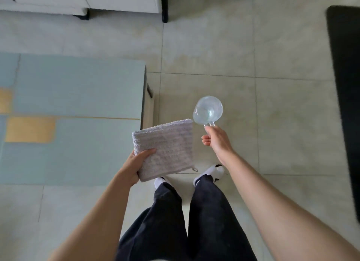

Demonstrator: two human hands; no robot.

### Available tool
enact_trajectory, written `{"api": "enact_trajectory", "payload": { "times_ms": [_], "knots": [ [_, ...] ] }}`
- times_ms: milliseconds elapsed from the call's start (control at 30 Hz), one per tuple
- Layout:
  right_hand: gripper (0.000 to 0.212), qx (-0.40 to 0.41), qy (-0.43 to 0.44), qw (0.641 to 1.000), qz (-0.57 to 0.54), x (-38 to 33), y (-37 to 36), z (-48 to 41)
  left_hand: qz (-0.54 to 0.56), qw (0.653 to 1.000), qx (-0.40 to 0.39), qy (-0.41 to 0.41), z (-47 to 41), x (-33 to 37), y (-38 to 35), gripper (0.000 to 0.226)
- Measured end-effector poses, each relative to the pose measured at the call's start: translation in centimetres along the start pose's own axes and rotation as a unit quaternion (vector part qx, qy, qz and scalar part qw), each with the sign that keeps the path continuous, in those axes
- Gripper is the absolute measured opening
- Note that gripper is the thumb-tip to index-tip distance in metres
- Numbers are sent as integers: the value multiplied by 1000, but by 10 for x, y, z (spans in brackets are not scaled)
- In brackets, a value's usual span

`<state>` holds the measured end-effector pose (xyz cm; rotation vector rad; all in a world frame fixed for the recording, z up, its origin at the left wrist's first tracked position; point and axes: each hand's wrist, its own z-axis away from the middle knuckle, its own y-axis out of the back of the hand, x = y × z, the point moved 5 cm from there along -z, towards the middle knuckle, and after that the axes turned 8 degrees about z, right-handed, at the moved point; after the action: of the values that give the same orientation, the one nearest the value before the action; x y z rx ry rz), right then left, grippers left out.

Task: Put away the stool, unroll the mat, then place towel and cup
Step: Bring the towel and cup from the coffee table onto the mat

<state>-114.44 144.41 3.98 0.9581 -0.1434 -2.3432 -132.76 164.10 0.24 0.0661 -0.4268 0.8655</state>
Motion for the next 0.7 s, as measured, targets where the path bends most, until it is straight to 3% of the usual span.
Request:
{"api": "enact_trajectory", "payload": {
  "times_ms": [133,700],
  "knots": [
    [15,37,-30,998,-49,20,68,1,-31,999,1,33,5,-4,-55,49],
    [18,176,-78,960,-205,113,356,-2,-187,976,-84,74,7,-48,-395,54]
  ]
}}
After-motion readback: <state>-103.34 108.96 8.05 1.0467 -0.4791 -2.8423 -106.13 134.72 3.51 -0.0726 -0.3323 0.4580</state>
